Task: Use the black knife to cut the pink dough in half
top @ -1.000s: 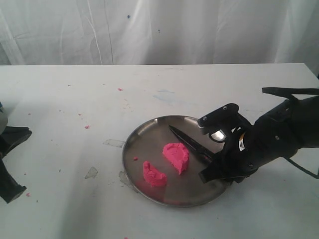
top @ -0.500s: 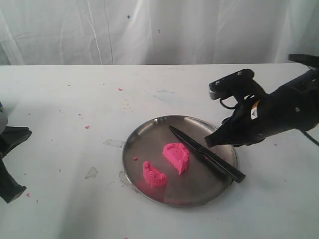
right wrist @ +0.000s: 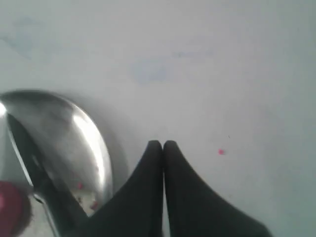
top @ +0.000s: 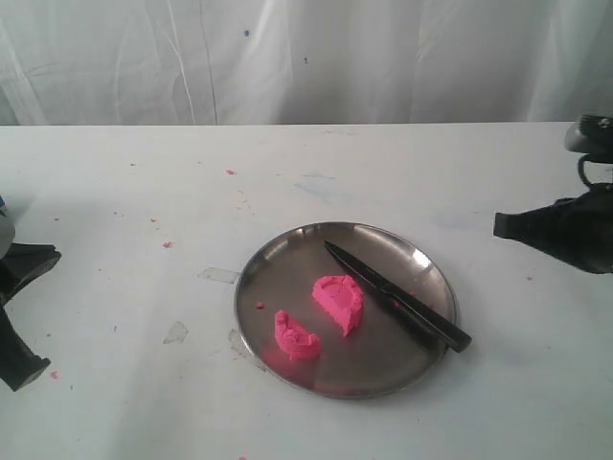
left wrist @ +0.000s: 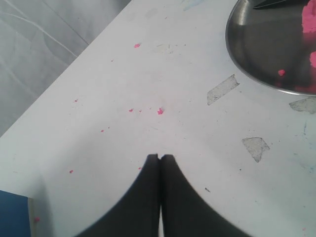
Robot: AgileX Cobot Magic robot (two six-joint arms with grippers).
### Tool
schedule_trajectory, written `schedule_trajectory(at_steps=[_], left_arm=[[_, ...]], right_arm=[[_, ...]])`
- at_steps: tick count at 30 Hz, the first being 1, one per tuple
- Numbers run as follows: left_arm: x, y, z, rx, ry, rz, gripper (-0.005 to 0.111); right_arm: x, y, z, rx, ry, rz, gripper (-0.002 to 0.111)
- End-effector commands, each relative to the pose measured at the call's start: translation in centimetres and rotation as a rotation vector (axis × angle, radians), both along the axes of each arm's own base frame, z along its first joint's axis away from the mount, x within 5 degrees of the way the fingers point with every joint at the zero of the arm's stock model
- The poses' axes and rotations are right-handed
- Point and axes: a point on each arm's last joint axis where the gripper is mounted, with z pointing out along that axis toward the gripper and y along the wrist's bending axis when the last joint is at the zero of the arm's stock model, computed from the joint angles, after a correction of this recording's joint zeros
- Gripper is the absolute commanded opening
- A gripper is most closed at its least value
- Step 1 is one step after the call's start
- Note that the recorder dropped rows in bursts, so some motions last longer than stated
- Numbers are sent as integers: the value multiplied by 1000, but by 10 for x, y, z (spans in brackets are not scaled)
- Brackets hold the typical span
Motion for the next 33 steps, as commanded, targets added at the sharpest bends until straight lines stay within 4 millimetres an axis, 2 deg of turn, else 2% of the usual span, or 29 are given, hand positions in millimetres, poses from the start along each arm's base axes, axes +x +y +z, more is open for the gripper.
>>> schedule_trajectory(at_steps=[1,6,14,20,29,33], left_arm=[[-2,1,-1,-2,3,7,0],[-2,1,-1,-2,3,7,0],[-2,1,-1,-3,2,5,0],[-2,1,-1,-3,2,5,0],[-2,1,-1,-3,2,5,0],[-2,1,-1,-3,2,5,0]], right_arm=[[-39,-4,27,58,-262,11,0],[-82,-9,47,61,-378,1,0],[-129,-19,56,39,-346,-57,0],[-144,-21,66,49,-431,-59,0],[-148,-21,68,52,-454,-59,0],[-162,-24,73,51,-499,-78,0]])
